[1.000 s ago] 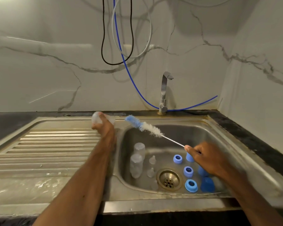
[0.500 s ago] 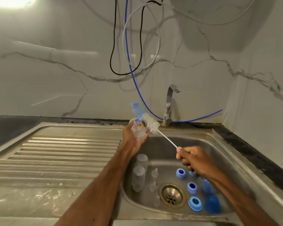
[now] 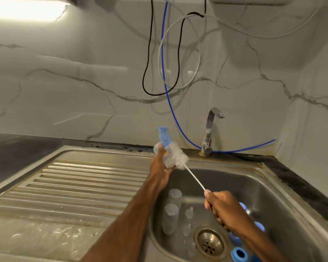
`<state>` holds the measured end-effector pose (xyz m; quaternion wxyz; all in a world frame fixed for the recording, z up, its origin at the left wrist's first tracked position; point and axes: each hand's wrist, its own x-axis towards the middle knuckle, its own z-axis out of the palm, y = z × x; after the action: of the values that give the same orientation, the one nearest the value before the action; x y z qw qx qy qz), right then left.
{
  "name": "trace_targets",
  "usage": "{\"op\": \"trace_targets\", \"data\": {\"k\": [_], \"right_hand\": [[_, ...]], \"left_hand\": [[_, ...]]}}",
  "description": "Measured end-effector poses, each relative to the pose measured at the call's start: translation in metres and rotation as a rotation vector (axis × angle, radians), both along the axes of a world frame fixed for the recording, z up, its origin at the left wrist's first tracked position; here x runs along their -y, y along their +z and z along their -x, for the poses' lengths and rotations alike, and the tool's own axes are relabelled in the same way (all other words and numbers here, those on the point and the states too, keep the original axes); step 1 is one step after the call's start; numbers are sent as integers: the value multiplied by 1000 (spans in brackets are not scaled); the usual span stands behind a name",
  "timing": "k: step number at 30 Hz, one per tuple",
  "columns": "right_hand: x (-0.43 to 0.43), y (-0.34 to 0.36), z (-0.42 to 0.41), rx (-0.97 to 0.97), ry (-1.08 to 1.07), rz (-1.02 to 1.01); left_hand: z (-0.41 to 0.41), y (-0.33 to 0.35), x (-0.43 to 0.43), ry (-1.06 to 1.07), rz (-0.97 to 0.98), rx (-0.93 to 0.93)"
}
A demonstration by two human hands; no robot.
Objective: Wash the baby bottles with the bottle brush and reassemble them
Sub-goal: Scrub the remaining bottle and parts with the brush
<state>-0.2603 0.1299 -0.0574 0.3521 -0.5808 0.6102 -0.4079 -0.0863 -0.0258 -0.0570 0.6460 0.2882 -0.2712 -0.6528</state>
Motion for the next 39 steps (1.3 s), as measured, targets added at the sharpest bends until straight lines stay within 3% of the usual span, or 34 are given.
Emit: {"op": "trace_targets", "data": {"k": [4,9,15,20,26,32,36,39], "right_hand": [[9,0,-5,-48,-63,70],[-6,-8,4,-62,-7,44],[14,-8,-4,-121,-43,125],[1,-22,2,-192,57,80],[19,-12,-7,-163,-29,154],[5,-25,3,-250,60,63],[18,-8,-3,-202,-40,162],[14,-13,-1,-184,-38,148]], "left_hand": [[16,3,-4,-39,-18,76],[4,-4,6,63,-79,-19],[26,2,-7,-48,64,89],[11,-11,12,140,0,-5],[34,-3,-2,28,46,132],[13,-15,14,191,9,75],[33,-2,-1,32,32,60],[35,-3,1,62,22,46]]}}
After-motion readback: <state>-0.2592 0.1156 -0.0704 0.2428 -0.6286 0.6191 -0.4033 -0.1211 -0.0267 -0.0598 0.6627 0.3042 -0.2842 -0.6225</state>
